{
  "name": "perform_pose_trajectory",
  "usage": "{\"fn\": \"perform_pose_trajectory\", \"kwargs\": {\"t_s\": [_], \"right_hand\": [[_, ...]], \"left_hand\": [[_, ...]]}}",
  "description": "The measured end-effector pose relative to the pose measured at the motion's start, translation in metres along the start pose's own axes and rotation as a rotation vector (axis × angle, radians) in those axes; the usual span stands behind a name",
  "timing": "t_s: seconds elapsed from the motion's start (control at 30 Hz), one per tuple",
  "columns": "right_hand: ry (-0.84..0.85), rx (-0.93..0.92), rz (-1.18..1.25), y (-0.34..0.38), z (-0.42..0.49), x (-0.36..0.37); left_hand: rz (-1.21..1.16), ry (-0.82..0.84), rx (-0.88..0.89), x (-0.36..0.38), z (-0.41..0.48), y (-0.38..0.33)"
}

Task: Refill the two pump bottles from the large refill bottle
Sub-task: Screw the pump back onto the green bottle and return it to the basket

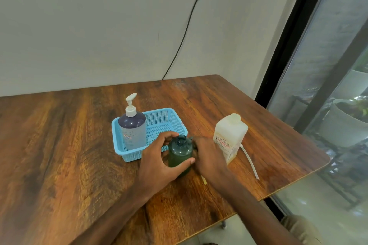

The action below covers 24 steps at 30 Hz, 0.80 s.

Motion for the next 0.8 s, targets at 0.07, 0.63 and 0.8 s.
{"fn": "perform_pose_trajectory", "kwargs": {"t_s": [0.07,0.63,0.8], "right_hand": [[-0.01,0.021,0.01,-0.001,0.0,0.001],[-0.319,0.042,0.384,0.006,-0.041,-0.085],[-0.391,-0.099,0.629,0.024,-0.039,-0.121]], "left_hand": [[0.008,0.0,-0.006,0.001,-0.001,0.002],[0.13,0.058,-0.116,0.008,-0.007,0.006],[0.061,-0.003,-0.111,0.006,-0.011,0.008]]}}
Point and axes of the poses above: each hand's wrist, its own z-axis towards the middle knuckle, its own x-axis out of the palm, y = z × x, the point moved 7 cm from there along z, towards the middle knuckle, and after that the axes turned 11 degrees about -z, right-handed, at the moved point
